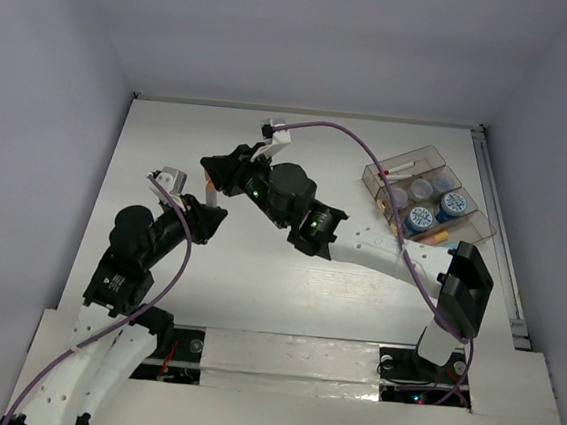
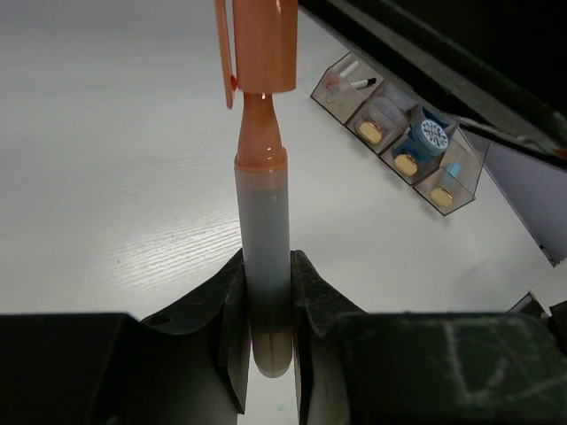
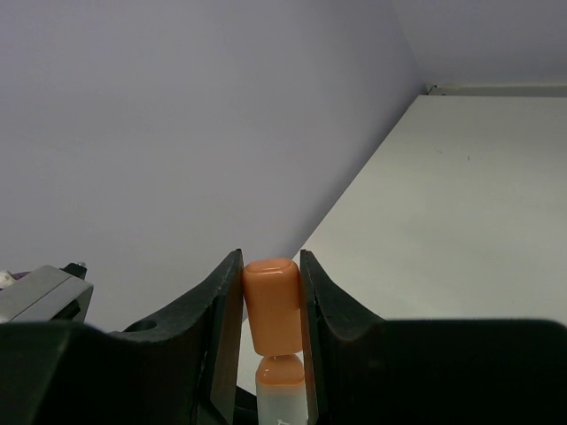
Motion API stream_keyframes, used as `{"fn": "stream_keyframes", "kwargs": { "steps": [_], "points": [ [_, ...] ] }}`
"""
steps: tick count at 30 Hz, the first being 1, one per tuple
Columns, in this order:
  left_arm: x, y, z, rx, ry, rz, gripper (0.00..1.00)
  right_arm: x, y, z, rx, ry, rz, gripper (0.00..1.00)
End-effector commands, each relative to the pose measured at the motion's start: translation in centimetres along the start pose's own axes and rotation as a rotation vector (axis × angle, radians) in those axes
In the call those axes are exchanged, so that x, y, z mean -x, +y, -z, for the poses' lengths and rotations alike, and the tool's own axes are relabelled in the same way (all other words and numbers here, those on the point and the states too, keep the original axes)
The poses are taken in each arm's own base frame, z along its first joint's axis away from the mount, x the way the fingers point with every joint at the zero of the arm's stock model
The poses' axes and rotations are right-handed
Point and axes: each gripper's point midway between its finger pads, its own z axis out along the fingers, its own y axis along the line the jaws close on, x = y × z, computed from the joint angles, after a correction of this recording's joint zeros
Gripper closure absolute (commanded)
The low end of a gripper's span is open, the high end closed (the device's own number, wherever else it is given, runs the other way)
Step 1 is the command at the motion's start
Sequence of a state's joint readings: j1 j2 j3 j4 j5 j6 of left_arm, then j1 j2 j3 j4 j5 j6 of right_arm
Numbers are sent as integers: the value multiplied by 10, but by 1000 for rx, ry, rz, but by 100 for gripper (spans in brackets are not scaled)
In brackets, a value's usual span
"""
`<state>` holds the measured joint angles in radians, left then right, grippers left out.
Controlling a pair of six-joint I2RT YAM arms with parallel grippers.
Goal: Sort the stationery into containers
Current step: Close the pen cap on the pen.
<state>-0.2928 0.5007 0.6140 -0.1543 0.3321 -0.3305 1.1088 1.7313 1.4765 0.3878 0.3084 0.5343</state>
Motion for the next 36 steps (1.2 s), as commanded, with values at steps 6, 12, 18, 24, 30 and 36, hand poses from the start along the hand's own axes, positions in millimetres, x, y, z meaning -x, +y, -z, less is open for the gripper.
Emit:
{"fn": "stream_keyframes", "kwargs": {
  "steps": [6,12,18,24,30,36],
  "points": [
    [27,-9,5,-26,-99,-34,100,-12,15,-4,9,20,2,100],
    [30,-4,6,5,-114,-31,100,-23,16,2,0,41,6,100],
    [33,-2,8,19,-127,-32,100,-39,17,10,-12,67,5,100],
    [39,2,10,47,-150,-31,100,-76,14,22,-49,115,8,100],
    [46,1,12,52,-175,-32,100,-92,9,34,-59,149,11,100],
    [60,-4,14,47,-201,-55,100,-112,-2,55,-50,226,5,100]
  ]
}}
